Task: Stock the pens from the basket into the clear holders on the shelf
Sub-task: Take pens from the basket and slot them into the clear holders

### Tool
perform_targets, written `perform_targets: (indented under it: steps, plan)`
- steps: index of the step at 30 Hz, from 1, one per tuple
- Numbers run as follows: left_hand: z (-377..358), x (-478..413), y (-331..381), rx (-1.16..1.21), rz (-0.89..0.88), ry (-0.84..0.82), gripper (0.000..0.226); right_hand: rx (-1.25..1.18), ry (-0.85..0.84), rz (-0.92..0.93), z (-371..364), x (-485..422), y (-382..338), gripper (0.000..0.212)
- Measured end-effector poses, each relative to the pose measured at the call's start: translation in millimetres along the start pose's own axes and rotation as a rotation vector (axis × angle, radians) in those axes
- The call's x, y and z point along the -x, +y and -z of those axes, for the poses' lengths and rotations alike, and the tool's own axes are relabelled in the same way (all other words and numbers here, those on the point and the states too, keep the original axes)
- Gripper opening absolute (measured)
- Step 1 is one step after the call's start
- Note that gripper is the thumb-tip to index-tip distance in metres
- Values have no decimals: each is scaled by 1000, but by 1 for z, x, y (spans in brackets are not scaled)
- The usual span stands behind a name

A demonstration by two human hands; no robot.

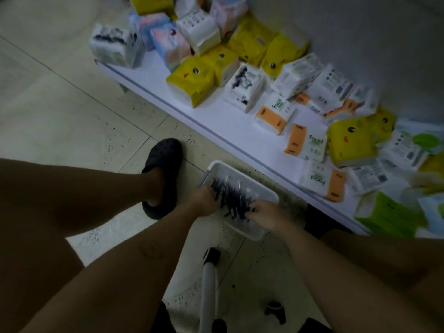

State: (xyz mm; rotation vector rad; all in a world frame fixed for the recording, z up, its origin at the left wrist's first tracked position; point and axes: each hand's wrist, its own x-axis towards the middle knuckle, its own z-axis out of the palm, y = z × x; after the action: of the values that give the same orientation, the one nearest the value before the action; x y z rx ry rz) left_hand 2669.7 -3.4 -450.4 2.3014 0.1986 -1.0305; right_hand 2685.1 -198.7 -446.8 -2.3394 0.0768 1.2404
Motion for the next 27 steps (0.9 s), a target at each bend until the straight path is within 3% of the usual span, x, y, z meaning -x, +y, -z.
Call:
perform_targets:
  steps: [4,7,11,14,18,20,22,25,27]
  plan:
    - [-21,-25,6,54,-10,-61,34,0,26,-34,-7,-29,0,22]
    - [-33,-49,-5,94,-20,-36,29,-1,5,-39,-12,-48,-1,12]
    - [-44,-83,-20,166,35,52,16,11,-54,-98,-14,-71,5,13]
    - [-46,-94,-25,120,52,46,20,-16,-85,-137,-17,-93,9,19]
    - [-54,-104,-30,55,108,-16,53,-171,-19,-200,-23,-113,5,26]
    - [-58,-110,-33,96,137,-46,72,-167,-4,-213,-32,-118,7,18]
    - [-62,-116,-34,107,153,-81,62,-134,27,-218,-40,-120,8,7]
    - [-66,-118,-34,136,168,-34,40,-136,62,-213,-47,-122,11,21]
    - [-69,-117,-33,185,176,49,29,-134,68,-201,-48,-122,10,9]
